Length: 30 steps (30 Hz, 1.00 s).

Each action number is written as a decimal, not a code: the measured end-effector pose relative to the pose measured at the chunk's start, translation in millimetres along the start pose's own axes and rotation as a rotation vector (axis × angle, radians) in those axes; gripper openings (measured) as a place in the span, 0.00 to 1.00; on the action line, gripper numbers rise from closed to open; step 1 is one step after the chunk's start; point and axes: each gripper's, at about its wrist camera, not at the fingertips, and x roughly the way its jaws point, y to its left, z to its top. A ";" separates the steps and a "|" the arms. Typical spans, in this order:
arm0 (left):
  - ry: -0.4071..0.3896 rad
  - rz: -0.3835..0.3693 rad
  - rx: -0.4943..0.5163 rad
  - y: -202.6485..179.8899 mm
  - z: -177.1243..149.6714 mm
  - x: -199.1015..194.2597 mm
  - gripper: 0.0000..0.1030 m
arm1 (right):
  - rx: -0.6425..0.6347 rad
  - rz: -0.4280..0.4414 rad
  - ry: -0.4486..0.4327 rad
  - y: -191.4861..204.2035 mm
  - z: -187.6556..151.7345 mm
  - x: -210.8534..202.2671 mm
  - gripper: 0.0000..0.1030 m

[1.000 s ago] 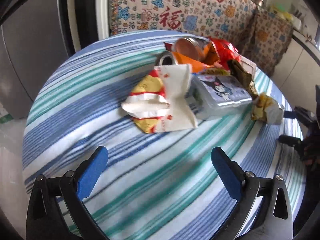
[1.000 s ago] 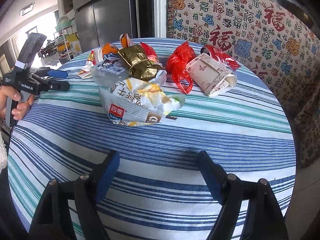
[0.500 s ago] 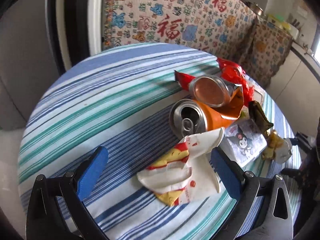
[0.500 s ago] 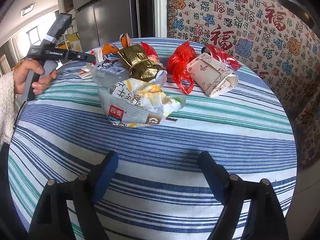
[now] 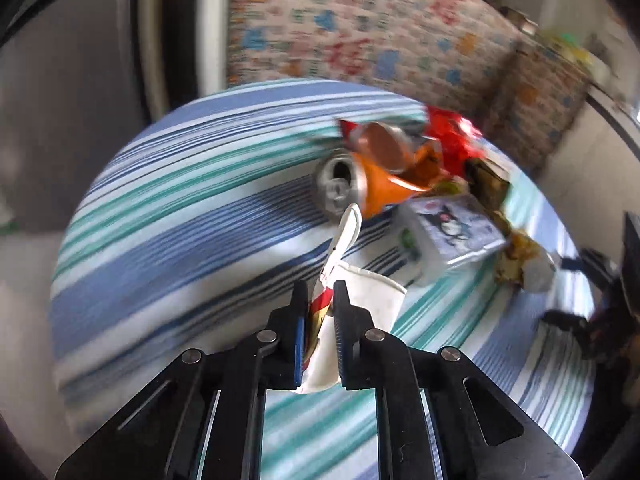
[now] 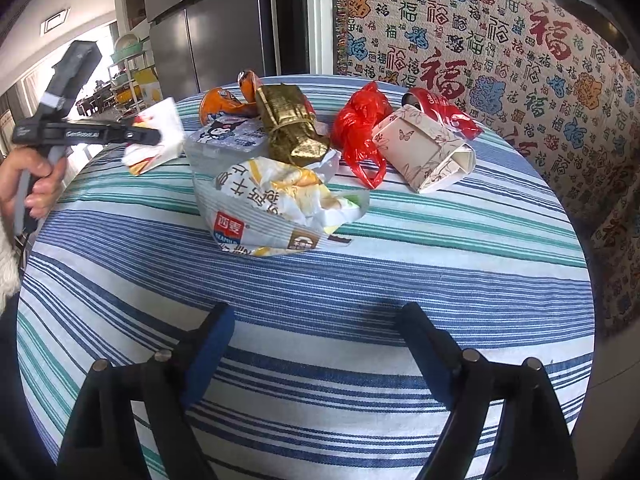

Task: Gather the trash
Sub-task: 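Grasp the white paper cup with the left tool, then lift the white paper cup with the left tool while the right tool closes on the white snack bag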

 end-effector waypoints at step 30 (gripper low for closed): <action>0.012 0.249 -0.113 -55.1 -56.4 -0.8 0.99 | 0.106 -0.096 0.046 0.8 46.1 46.7 1.00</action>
